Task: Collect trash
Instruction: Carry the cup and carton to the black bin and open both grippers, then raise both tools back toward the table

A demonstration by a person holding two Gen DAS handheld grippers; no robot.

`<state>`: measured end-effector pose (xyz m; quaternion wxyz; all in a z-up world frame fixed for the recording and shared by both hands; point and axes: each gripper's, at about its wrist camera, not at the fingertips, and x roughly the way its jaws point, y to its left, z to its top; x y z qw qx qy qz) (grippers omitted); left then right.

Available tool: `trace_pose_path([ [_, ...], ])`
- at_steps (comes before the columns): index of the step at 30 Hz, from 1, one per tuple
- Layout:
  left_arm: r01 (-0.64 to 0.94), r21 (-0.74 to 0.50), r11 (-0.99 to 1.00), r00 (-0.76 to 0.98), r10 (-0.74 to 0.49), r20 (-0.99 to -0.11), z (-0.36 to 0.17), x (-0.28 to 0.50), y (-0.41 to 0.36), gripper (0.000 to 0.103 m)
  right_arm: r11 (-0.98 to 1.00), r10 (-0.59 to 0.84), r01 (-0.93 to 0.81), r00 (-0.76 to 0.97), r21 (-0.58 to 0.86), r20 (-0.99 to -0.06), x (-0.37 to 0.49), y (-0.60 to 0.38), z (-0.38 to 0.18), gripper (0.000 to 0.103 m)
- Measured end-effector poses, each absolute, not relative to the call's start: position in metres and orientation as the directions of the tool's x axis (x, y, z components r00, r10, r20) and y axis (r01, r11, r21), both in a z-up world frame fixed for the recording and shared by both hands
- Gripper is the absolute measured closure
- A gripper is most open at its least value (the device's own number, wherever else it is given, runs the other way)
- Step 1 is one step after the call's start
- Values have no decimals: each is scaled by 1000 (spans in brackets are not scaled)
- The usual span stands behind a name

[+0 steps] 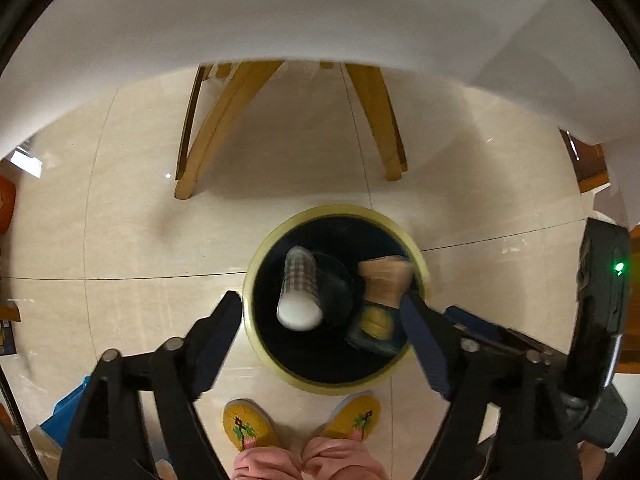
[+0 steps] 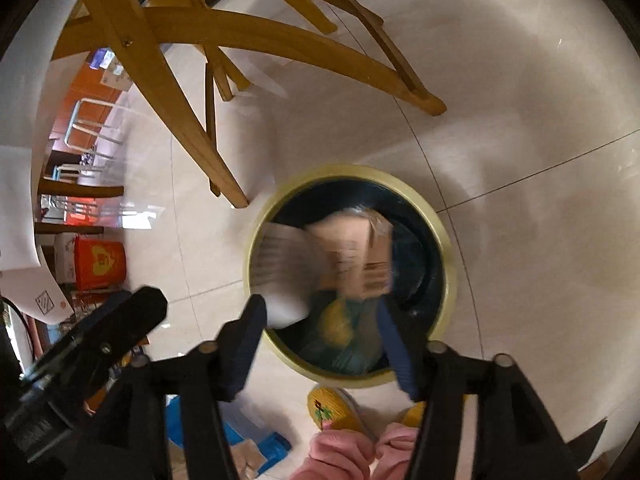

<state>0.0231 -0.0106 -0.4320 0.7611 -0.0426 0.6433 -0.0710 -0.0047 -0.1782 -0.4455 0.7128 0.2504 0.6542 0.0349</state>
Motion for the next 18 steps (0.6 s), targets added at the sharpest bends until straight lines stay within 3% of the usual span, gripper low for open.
trace_pose_path([
  [18,62,-120,991,184,-129,-974,-378,20,4,16,878,316,303,218,372,-923,-11,-183,-402,39],
])
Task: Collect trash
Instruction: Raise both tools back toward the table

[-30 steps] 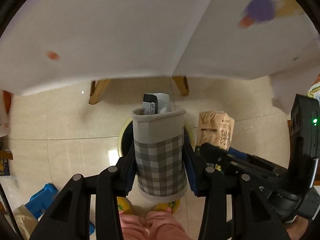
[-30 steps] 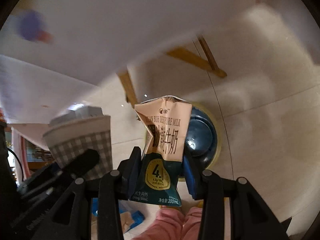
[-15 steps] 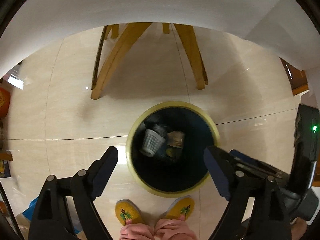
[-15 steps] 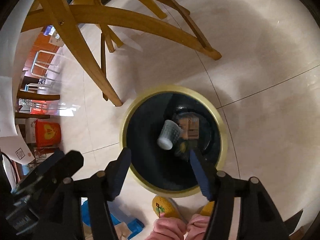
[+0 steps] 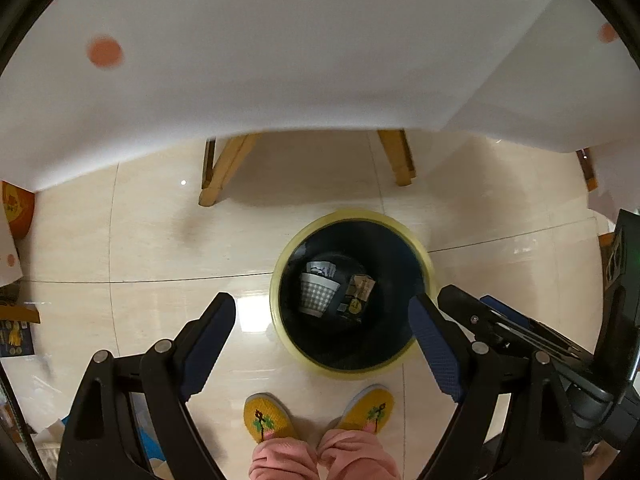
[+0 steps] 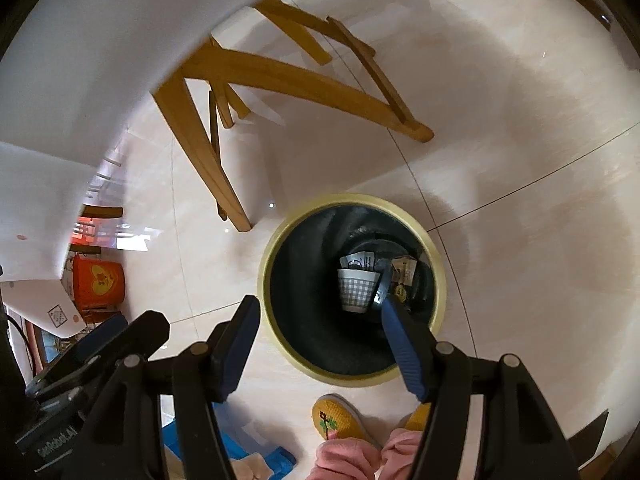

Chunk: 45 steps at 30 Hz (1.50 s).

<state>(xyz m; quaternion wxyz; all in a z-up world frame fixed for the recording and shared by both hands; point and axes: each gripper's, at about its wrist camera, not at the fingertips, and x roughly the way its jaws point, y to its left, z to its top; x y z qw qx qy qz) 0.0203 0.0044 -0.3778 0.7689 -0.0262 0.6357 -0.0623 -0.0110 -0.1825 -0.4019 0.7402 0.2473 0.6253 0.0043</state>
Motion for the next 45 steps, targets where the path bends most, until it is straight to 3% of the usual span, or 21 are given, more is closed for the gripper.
trace_pose_path([
  [11,118,-119,986,231,-143,-962,-271,1,4,16,884,289,279,302,374,-908,-29,-183,-303,39],
  [19,97,-178,979,287,-199,-937,-172,-19,10,16,904,295,187,378,385,-877,-45,-181,-192,39],
  [31,164,-142,976,467,-203,-861,-16,-29,4,16,921,315,40,507,387,-802,-53,-192,-41,39],
  [45,131,-129,983,608,-183,-772,74,-20,-4,16,936,314,-84,642,342,-700,-37,-201,56,39],
])
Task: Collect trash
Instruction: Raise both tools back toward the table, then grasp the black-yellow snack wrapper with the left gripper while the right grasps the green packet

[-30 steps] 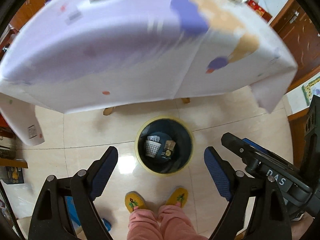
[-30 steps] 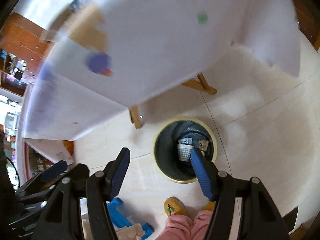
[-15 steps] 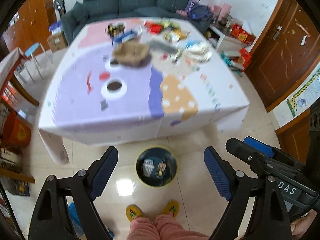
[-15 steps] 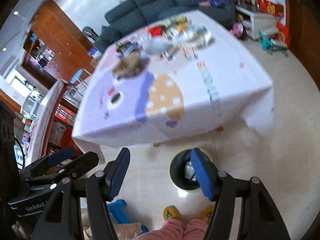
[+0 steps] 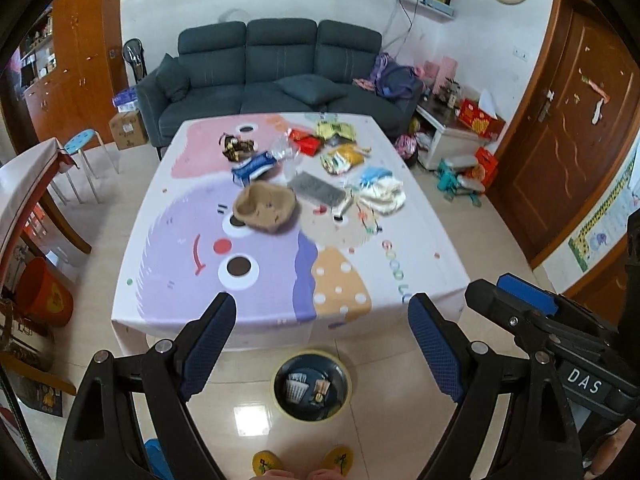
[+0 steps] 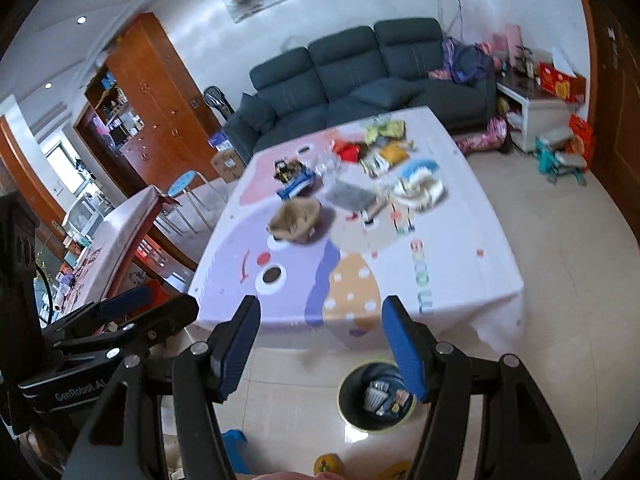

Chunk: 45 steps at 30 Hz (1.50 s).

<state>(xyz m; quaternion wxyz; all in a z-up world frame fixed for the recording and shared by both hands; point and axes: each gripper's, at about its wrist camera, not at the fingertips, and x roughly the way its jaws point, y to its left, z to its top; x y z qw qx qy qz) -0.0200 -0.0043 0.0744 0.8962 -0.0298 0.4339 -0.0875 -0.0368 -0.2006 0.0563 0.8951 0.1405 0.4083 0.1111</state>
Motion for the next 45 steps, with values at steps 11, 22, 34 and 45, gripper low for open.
trace_pose_path([
  [11,113,-81,990,650,-135,-748,106,16,0,16,930,336,-140,699,341,-632,8,-201,88,39],
  [22,181,-159,971,618,-238,-750,86,134,43,16,952,259,-75,718,298,-646,91,-177,79,40],
  [34,211,-137,968,483,-225,-846,25,340,124,16,971,149,49,638,233,-755,258,-163,24,40],
  [45,263,-203,943,295,-279,-914,-77,475,142,16,993,79,40,492,113,-867,377,-179,-79,40],
])
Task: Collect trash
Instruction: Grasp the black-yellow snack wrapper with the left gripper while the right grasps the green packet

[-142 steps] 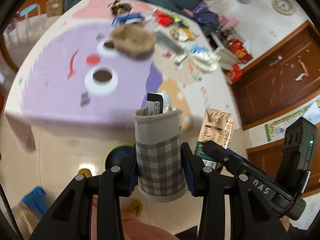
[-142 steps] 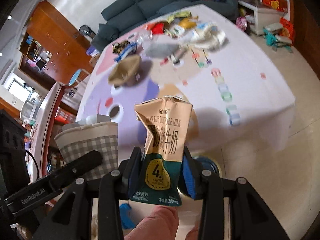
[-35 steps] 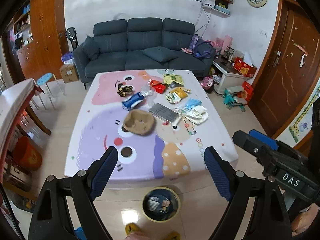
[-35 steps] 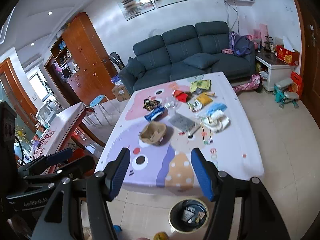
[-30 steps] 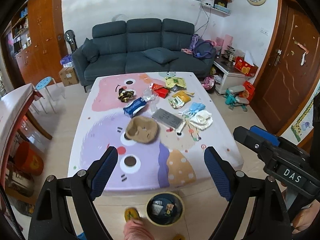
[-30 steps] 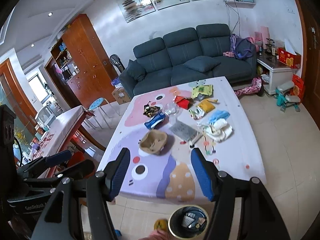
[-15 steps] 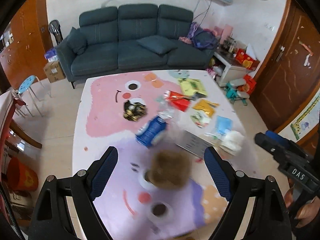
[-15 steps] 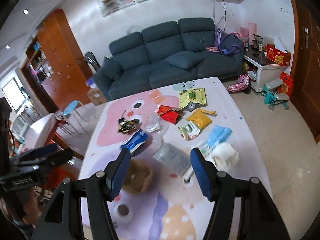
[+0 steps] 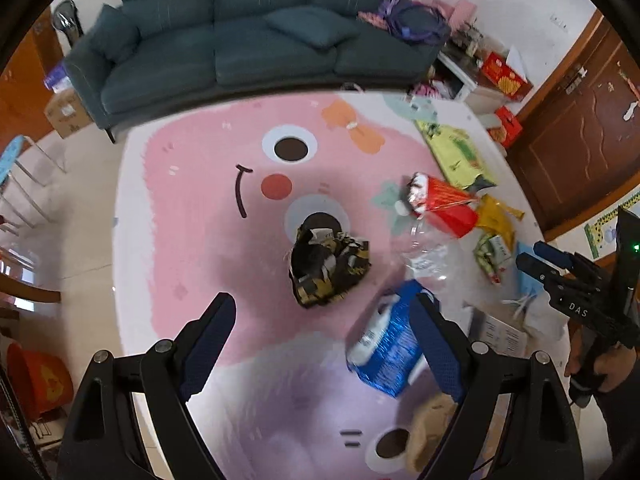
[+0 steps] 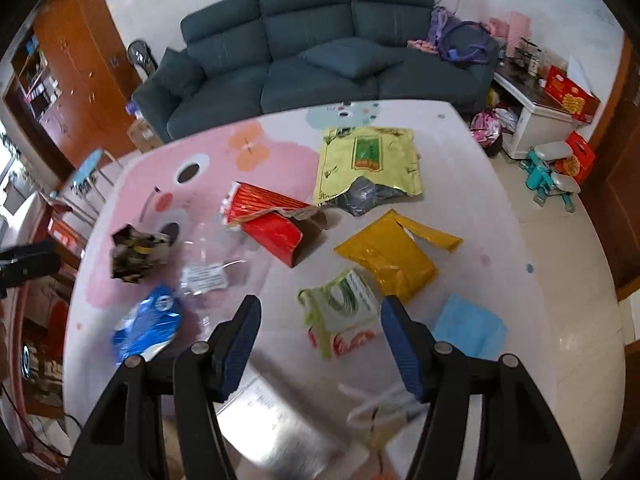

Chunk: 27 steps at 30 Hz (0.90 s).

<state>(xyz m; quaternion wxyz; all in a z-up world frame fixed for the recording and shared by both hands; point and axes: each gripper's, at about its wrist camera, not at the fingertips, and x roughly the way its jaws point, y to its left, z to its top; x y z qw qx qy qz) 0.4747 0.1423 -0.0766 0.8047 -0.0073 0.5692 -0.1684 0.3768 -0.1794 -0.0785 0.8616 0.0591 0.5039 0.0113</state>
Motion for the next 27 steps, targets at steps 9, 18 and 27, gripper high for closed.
trace_pose_path([
  [9,299,-217,929,212,-286,-934,-114,507,127,16,997,75,-19,394,73,-916,405,-181,-118,40],
  [18,350,-232,907,152,-300,-942,-125,518,119,16,996,84,-66,346,65,-934,411,-173,-133,40],
  [27,374,-194,907,117,-253,-960,-140,526,105,16,995,99,-44,309,90,-946,412,-172,-139,40],
])
